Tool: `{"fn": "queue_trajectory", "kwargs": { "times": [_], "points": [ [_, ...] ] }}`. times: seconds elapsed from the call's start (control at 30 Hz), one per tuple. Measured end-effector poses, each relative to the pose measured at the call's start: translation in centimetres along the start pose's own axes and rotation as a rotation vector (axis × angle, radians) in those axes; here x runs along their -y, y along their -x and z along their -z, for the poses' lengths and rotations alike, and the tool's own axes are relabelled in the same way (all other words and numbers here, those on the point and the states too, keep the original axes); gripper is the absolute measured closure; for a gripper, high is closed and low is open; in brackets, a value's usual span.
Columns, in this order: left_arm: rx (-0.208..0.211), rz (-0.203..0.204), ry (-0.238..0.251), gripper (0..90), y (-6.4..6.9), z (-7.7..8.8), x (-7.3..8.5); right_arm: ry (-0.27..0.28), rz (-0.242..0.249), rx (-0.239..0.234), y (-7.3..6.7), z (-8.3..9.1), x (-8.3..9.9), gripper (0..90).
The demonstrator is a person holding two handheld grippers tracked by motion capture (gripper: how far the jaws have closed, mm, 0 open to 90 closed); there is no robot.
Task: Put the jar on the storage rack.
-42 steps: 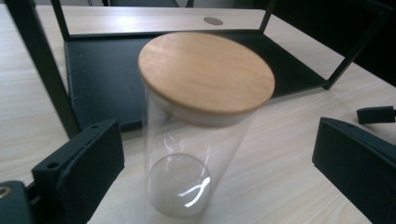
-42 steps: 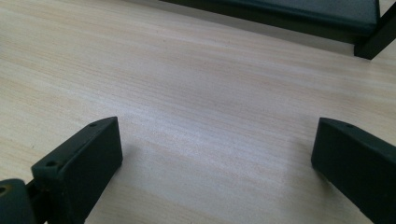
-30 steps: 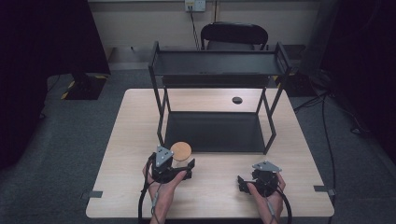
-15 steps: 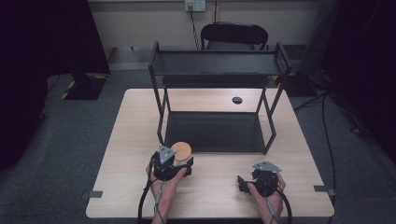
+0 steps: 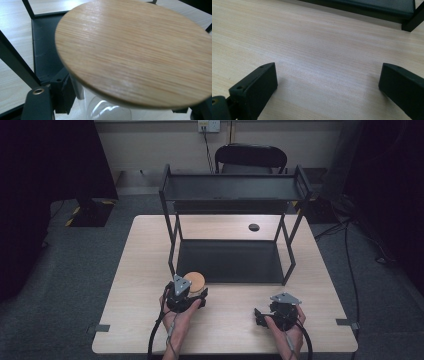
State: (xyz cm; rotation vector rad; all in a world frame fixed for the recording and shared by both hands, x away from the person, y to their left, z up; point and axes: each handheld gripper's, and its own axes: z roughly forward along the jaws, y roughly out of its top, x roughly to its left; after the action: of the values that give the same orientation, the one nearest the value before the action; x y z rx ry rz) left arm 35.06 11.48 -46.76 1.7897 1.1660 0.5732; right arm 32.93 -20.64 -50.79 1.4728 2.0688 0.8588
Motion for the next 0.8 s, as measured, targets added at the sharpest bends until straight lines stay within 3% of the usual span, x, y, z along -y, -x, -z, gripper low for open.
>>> {"fn": "queue_trajectory", "kwargs": {
  "times": [0.47,0.8],
  "points": [
    [0.004,-0.015,0.014,26.4,0.0,0.6,-0.2,0.000,0.000,0.000,0.0,0.0,0.0,0.9],
    [0.003,-0.029,0.029,26.4,0.2,1.5,-1.1,0.000,0.000,0.000,0.0,0.0,0.0,0.9]
  ]
}}
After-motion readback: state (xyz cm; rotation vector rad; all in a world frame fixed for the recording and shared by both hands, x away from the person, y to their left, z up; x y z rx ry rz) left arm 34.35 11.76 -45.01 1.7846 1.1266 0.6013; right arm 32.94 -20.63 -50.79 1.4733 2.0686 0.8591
